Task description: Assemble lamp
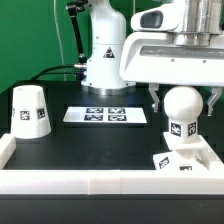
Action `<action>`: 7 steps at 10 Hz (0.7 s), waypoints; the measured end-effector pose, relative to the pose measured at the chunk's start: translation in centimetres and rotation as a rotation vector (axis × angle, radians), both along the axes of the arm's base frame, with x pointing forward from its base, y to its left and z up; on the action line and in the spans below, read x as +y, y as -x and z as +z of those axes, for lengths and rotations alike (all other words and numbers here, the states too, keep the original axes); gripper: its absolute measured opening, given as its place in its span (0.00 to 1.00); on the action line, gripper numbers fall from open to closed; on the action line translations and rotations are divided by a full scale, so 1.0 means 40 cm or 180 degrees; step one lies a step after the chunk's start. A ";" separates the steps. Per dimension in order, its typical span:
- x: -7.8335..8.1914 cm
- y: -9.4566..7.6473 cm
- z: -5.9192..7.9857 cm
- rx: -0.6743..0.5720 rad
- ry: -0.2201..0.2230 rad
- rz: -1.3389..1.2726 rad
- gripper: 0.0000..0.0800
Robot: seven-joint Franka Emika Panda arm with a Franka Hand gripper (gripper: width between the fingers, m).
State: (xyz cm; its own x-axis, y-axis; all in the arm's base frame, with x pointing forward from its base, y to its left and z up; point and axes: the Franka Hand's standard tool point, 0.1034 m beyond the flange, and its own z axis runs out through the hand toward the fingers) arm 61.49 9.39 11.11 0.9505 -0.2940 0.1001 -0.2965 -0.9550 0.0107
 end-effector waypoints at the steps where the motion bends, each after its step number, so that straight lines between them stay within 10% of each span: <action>1: 0.003 0.009 -0.002 0.0076 -0.0038 -0.0330 0.72; 7: 0.011 0.017 -0.010 0.0391 -0.0313 -0.2158 0.72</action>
Offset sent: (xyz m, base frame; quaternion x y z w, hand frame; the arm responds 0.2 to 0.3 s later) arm 0.0077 0.0033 0.0031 0.0036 -0.0511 0.2711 0.9612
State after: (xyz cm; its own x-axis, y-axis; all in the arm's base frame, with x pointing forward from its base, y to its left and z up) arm 60.83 9.83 10.72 0.5568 -0.8289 -0.0538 -0.8299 -0.5578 0.0053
